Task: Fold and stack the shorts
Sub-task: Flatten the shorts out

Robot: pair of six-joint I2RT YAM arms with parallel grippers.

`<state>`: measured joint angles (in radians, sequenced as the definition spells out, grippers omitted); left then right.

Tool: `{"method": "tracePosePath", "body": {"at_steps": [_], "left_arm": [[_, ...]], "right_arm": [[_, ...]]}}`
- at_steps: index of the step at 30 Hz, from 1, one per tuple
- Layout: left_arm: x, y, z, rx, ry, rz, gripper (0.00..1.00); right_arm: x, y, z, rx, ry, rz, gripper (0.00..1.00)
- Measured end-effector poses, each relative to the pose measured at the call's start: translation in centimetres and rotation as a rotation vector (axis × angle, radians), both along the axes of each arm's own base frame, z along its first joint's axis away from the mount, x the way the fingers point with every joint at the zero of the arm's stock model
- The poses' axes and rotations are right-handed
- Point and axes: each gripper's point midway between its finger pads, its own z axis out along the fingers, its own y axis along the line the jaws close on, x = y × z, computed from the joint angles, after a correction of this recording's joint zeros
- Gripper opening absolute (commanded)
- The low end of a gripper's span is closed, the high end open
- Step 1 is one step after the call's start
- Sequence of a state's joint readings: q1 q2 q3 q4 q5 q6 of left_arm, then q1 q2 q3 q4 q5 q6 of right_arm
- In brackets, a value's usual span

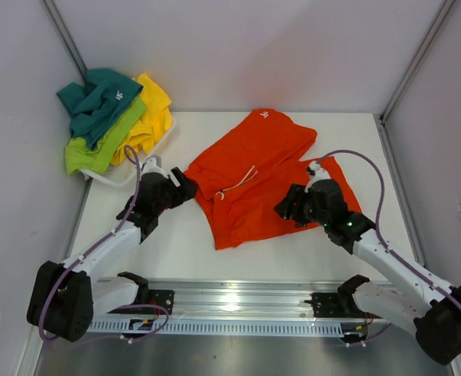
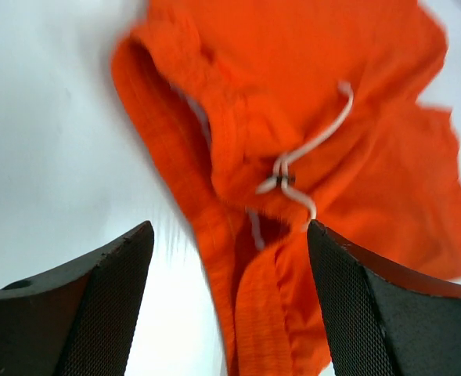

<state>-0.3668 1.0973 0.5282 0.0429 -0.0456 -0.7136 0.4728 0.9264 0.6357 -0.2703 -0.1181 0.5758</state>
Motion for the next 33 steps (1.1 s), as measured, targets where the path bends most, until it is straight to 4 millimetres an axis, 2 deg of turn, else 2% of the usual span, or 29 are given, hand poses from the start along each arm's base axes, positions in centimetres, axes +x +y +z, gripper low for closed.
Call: {"method": "tracePosePath", "body": {"at_steps": [3, 7, 15, 22, 33], "left_arm": [[1.9, 1.8, 1.3, -0.023, -0.028, 0.06, 0.82], [3.4, 3.6, 0.6, -0.036, 0.005, 0.104, 0.81], [5.9, 2.5, -0.6, -0.102, 0.072, 0.063, 0.79], [8.8, 2.0, -1.7, -0.2, 0.109, 0.055, 0.75], [11.8, 1.2, -4.1, -0.278, 0.156, 0.052, 0.64]], "right_arm": [[-0.9, 3.6, -0.5, -0.086, -0.001, 0.076, 0.59], [-2.5, 8.8, -2.1, -0.227, 0.005, 0.185, 0.55], [-3.8, 16.6, -4.4, -0.445, -0.046, 0.282, 0.55], [-4.7, 19.6, -6.2, -0.548, -0.073, 0.31, 0.57], [-5.5, 21.3, -9.4, -0.638, -0.077, 0.33, 0.58]]}}
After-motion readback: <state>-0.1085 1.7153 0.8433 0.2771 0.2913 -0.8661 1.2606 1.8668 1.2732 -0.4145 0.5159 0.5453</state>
